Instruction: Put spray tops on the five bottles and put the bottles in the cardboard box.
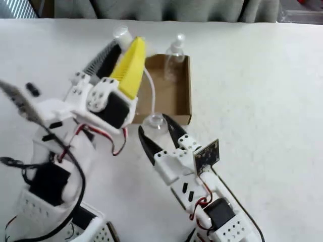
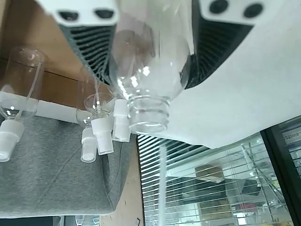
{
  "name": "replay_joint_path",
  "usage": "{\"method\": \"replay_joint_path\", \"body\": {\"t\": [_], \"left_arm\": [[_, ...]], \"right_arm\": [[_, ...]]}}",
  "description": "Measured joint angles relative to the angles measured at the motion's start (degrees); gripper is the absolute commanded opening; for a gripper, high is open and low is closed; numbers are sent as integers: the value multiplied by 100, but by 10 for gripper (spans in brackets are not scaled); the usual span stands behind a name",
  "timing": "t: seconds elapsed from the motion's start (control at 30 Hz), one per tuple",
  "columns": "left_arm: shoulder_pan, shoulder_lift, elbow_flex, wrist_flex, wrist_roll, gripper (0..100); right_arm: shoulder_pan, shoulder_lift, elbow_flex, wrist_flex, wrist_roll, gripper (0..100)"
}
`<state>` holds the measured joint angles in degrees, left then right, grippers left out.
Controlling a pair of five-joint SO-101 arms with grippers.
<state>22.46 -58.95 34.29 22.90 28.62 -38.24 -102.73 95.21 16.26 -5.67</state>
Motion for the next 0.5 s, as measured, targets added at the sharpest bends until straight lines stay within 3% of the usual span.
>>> {"method": "replay_joint_path", "body": {"t": [0.5], "left_arm": [[26,-18,404,-97,97,23]], "right_arm": [[-53,0,26,0,0,15]]}}
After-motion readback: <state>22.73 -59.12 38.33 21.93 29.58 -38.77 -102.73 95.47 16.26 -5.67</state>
